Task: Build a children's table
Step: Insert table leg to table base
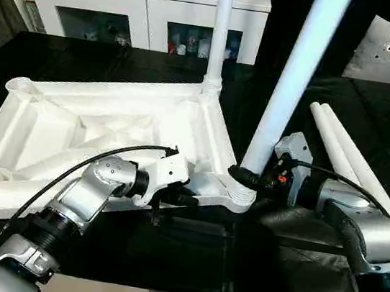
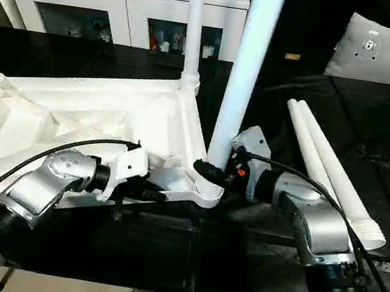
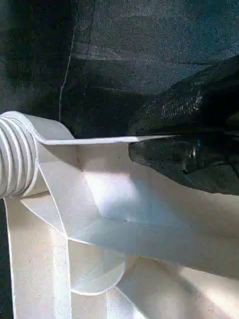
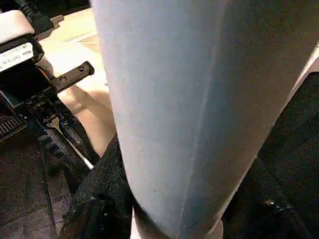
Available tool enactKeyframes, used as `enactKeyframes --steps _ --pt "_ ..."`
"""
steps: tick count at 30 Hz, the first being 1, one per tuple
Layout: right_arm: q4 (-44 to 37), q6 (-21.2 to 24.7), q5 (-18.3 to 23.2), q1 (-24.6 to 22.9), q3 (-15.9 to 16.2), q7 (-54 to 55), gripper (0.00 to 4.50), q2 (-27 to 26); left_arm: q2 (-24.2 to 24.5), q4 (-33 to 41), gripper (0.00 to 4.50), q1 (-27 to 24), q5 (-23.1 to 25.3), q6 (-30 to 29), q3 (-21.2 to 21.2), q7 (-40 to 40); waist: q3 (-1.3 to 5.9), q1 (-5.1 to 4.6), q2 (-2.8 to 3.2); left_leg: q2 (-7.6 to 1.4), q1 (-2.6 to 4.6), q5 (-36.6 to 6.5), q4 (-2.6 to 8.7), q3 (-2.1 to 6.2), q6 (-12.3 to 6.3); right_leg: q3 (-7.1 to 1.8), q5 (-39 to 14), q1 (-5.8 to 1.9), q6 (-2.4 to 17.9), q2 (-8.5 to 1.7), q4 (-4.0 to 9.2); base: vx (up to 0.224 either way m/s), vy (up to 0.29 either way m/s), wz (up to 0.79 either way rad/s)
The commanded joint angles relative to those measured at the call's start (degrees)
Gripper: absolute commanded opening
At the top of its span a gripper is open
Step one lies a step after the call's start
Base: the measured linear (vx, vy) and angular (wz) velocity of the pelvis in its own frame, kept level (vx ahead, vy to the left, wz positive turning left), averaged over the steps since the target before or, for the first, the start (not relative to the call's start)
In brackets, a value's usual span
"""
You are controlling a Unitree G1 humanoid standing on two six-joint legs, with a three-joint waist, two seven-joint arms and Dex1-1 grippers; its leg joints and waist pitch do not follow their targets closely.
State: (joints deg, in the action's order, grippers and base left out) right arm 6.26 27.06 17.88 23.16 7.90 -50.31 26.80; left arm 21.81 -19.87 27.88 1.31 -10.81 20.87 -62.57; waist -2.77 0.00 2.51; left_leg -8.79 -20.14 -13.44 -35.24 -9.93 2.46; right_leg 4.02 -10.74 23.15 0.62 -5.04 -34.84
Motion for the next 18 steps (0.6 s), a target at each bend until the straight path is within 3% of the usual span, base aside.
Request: enactKeyframes --steps 1,9,16,18 --pt "3.5 1.4 -0.9 -0.6 1.9 0.0 1.88 -0.6 1.0 -0.3 0.0 -0.5 0.4 -0.1 2.4 -3.4 3.39 0.52 -0.7 -3.92 -0.74 -4.5 4.21 1.41 -5.67 -3.03 -7.7 -3.79 16.5 -3.92 3.79 0.0 0.0 0.0" --pt "7.8 0.7 -0.6 -0.2 1.1 -0.6 1.88 -1.8 0.8 -0.8 0.0 0.3 0.3 0.3 2.8 -4.3 3.45 0.4 -0.66 -3.94 -0.6 -4.6 4.19 1.38 -5.28 -3.01 -7.4 -3.79 16.8 -3.82 3.7 0.0 0.0 0.0" --pt "9.3 0.7 2.5 -2.9 -2.4 -1.0 1.88 -2.9 0.7 -1.7 0.0 0.5 0.1 0.5 2.2 -3.5 3.56 0.91 -0.49 -4.02 -0.45 -4.9 4.24 1.37 -5.2 -3.03 -6.2 -3.84 17.2 -3.87 3.66 0.0 0.0 0.0" --pt "10.0 -0.3 3.9 -4.8 -4.7 -0.4 1.88 -3.7 0.2 -2.0 0.0 0.6 -0.3 0.4 1.7 -3.0 3.49 1.0 -0.06 -4.03 -0.45 -5.1 4.27 1.41 -5.13 -3.0 -6.0 -3.77 17.3 -3.89 3.66 0.0 0.0 0.0"
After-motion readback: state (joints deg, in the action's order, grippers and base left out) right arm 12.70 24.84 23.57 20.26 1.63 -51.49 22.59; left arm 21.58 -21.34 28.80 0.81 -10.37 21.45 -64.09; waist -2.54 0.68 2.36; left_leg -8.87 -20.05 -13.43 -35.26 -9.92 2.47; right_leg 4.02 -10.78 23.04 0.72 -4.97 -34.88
